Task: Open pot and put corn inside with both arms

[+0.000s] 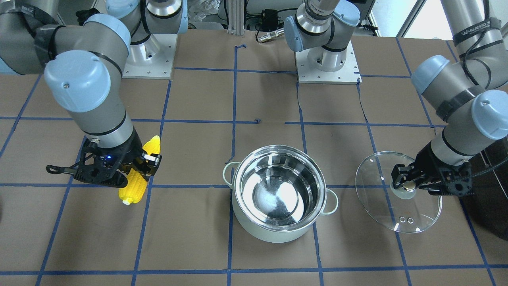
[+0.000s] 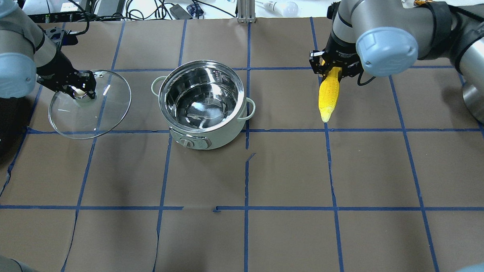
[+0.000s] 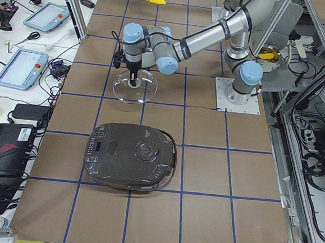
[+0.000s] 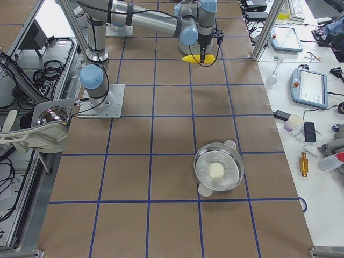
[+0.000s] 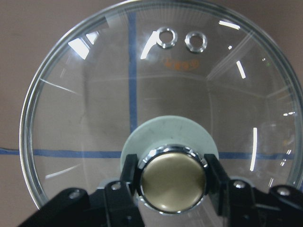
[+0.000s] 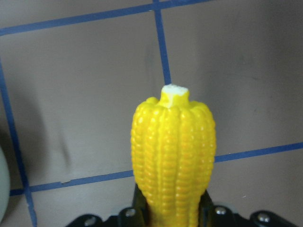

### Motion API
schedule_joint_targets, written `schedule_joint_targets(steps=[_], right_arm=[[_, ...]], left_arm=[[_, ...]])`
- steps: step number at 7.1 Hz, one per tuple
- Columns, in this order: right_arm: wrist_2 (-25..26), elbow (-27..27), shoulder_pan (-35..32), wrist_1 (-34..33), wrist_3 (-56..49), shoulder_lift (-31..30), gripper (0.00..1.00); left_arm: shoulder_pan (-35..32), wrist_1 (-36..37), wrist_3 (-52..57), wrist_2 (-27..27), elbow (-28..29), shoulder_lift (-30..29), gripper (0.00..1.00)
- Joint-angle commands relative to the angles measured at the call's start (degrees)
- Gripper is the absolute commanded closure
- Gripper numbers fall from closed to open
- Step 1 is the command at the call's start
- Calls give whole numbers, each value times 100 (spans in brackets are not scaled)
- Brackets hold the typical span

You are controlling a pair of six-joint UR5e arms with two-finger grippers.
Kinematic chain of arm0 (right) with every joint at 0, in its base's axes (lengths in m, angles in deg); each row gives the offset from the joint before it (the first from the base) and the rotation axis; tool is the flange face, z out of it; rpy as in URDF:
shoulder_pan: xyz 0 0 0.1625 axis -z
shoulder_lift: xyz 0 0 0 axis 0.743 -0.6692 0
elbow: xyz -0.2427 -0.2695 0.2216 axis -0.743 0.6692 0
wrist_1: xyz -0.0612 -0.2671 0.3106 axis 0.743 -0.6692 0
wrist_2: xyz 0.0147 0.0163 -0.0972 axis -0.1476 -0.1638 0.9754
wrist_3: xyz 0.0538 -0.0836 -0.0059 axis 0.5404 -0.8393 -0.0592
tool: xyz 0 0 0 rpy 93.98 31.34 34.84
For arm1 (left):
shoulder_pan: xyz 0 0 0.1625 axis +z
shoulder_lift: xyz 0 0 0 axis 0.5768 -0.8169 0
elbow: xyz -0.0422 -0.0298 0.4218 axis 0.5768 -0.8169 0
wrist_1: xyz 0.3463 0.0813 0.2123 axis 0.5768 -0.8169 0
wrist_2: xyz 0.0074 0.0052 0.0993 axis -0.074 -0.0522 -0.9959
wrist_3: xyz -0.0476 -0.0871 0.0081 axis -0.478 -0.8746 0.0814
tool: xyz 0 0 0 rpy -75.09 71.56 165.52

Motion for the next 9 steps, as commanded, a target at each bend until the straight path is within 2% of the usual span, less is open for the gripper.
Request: schedule_joint_targets(steps=[1,3,4,6,7,8,9], right_arm=[[201,963,-973,473,850,366,100],[122,2009,-1808,536,1888,1243,100],[122,2476,-2004,536,1891,1630,100],[113,2656,-2242,457,1490,1984,100],[105,2639,-2339,117,1209,2160,83],[105,2578,-2366,79,1145,2188,72],[113,2490,-2375,79,1075,2179,39]], left_arm=[[134,491,325,4,-303,-248,96],[134,492,431,-13,-294,-311,96],[143,492,379,-31,-251,-346,96],[134,492,212,-31,-242,-407,96],[134,492,64,-31,-241,-434,96],[143,492,45,-40,-233,-434,96],[143,492,36,-40,-233,-451,96]])
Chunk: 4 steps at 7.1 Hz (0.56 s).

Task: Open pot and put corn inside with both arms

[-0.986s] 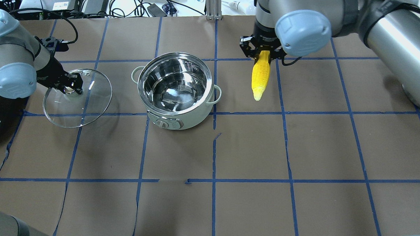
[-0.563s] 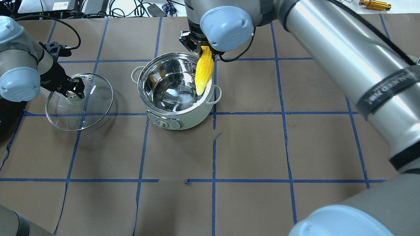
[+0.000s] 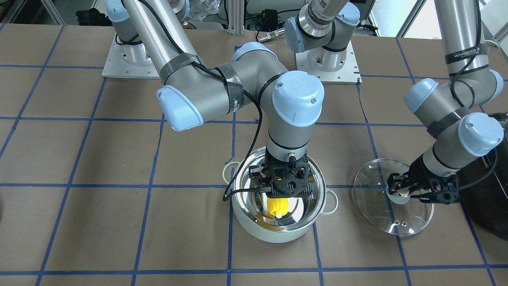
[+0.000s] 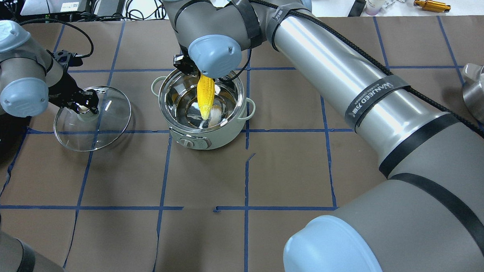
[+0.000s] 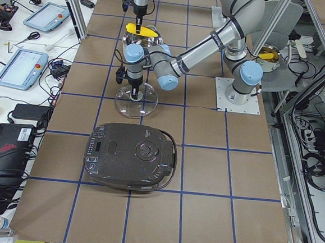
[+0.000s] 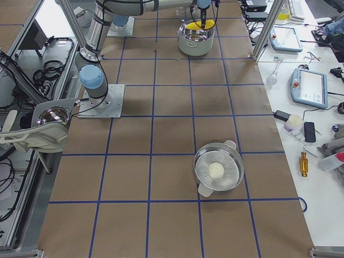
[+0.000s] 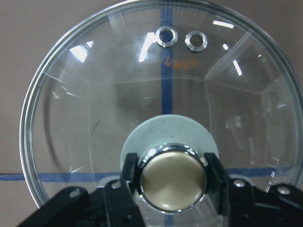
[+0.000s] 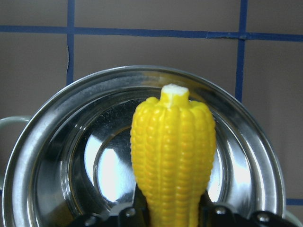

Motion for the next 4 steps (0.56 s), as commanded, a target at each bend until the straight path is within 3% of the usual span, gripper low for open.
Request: schedule_joint_targets(steps=[1,4], right_arm=[[6,-118,-35,-55,-336,25,0],[-21,-118,-26,-11,-356,-150,0]], left_arm=[[4,9,-34,-3,5,-26,96],[74,9,-34,-3,40,-79,96]])
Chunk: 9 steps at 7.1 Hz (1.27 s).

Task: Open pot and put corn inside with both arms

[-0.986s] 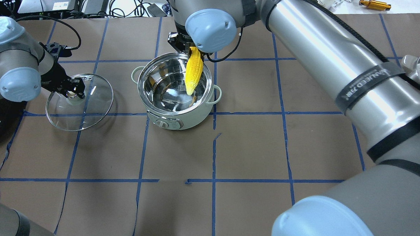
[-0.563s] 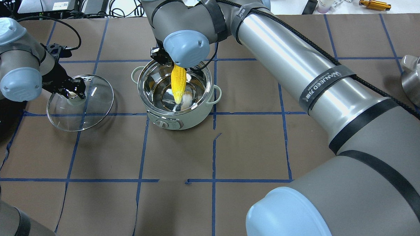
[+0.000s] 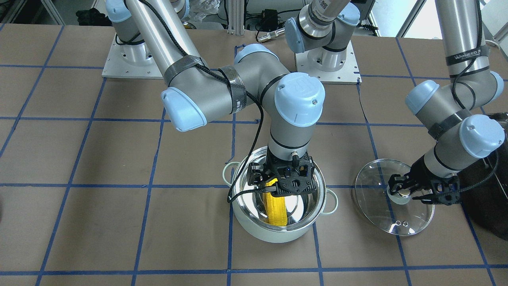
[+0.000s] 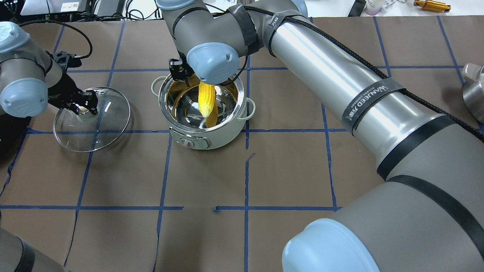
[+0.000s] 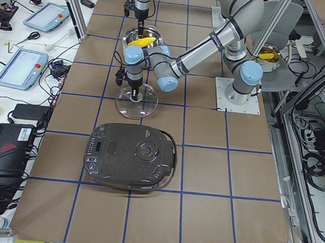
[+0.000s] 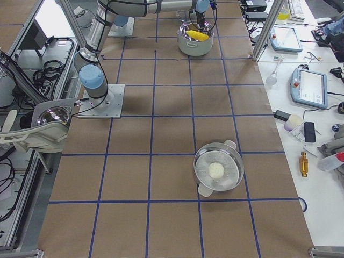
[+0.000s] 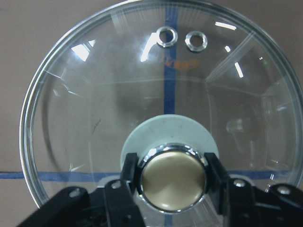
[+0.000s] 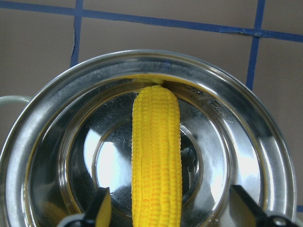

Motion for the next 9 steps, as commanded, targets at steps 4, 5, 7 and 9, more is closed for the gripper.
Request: schedule_joint_targets(steps=[4,5,7,9], right_arm=[[-181,-669,694,346,-16,-1027,0],[-199,-1056,1107,426,-33,-1449,0],[-269,-1759,1802,731,-976,-2153,0],[-234,-2009,2392,1511,-1603,-2804,0]], left_arm=[[21,1,-196,-4,-6,-86,1],[12,-8,-196,-13,20,-16,0],[-128,-426,-231,-13,265,256,0],[-748,-2223,-1051,13,1114,947,0]])
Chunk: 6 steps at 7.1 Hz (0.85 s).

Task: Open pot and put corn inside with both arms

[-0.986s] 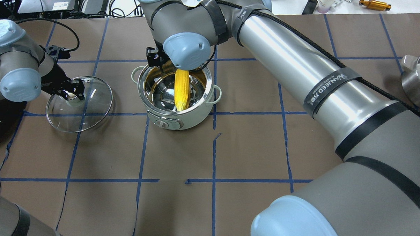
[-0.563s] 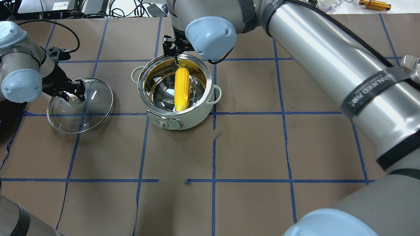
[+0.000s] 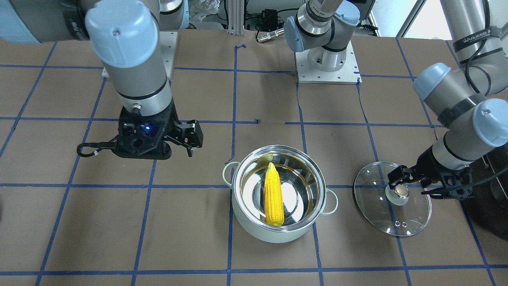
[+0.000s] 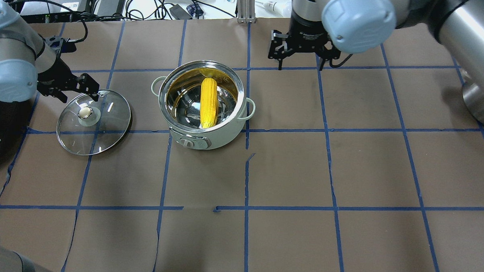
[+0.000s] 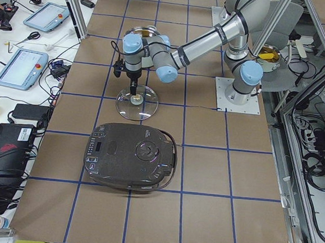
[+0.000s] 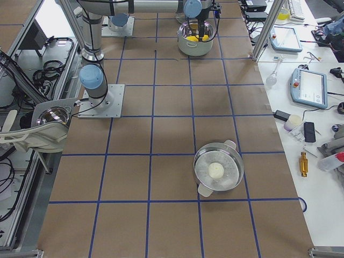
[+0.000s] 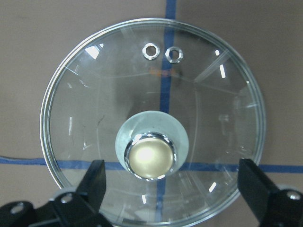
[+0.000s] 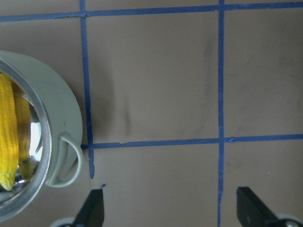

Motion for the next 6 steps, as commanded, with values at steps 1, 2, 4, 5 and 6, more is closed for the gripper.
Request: schedule_joint_targets(steps=[1,2,4,5,6], right_arm=[[51,-147,501,882,-738,-545,0],[60,-147,668,1103,-837,-669,0],[60,-156,924,1114,-1066,-836,0],[-9,-156,942,1123,-1066,-898,0],[-1,-156,942,1114,-1066,-951,0]], left_arm=[[-948,-1728,-1067,-11,981,665,0],[-1336,-2136,-1751,7,1247,815,0],[-1970,-2227,-2161,7,1267,1227,0],[-2156,-2263,-2188,15,1267,1430,0],[-2201,-2246,-2189,16,1241,1493,0]])
